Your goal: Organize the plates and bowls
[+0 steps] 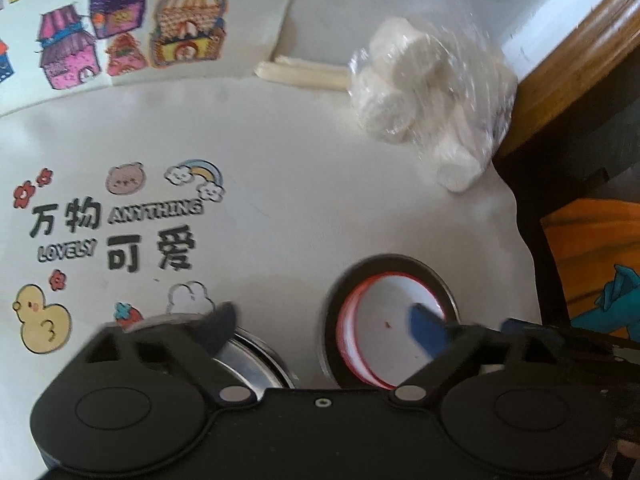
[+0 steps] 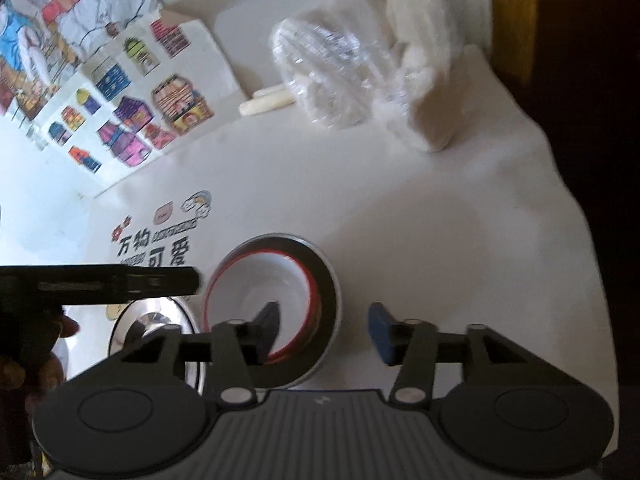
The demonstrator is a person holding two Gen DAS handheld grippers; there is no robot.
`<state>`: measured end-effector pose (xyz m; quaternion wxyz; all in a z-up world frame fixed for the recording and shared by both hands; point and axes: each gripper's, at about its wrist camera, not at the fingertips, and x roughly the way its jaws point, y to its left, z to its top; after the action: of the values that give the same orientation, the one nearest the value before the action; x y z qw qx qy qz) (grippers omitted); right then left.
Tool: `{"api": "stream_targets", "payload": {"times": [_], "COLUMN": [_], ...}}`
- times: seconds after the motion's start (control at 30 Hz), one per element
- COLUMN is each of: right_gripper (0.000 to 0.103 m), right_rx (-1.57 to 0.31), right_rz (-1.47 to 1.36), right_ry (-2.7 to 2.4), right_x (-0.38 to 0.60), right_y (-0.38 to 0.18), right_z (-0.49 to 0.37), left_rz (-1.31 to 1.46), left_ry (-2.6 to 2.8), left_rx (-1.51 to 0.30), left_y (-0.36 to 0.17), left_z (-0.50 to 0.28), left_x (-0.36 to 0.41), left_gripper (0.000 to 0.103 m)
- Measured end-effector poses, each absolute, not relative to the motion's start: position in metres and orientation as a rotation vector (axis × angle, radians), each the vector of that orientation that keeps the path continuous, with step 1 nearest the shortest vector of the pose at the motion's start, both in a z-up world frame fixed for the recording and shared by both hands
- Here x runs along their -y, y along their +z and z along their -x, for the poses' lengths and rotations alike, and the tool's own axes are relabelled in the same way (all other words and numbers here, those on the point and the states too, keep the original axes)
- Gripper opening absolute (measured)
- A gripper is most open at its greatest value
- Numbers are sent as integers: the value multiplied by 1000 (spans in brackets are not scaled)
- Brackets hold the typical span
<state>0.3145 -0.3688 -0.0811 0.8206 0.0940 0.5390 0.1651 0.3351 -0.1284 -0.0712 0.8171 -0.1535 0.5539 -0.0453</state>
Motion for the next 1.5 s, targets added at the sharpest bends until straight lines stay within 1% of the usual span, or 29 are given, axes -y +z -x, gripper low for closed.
{"api": "stream_targets", "payload": {"times": [0.07, 0.13, 0.17, 0.2, 0.23, 0.3, 0.43, 0.8, 1.5], "right_gripper": [67, 81, 85, 91, 96, 100, 103, 103, 103], "right_rx": [-1143, -1138, -1136, -1133, -1128, -1123, -1139, -1183, -1208], "right_rz": [-205, -206, -205, -205, -205, -203, -197, -202, -214], "right_ry": [317, 278, 262, 244, 227, 200, 152, 113, 113], "right_x": [374, 379, 381, 383, 384, 386, 389, 382, 386], "right_y": [-81, -81, -81, -81, -82, -83, -88, -99, -104], "right_z": [-312, -309, -307, -306, -303, -300, -292, -272, -270], "left_rz": [331, 337, 334, 324, 315, 290, 224, 65, -65], "left_ry": [-98, -93, -89, -89, -89, -98, -128, -224, -252], "left_rx": [-1168, -1175, -1174, -1173, -1172, -1175, -1193, -1226, -1259], "left_y": [-72, -74, -75, -76, -76, -77, -83, -94, -102], "left_z": [-334, -334, -333, -333, -333, -333, -333, -337, -347], "left_x": [120, 113, 110, 107, 105, 103, 104, 116, 134], "left_gripper": [102, 102, 102, 102, 102, 102, 102, 102, 102]}}
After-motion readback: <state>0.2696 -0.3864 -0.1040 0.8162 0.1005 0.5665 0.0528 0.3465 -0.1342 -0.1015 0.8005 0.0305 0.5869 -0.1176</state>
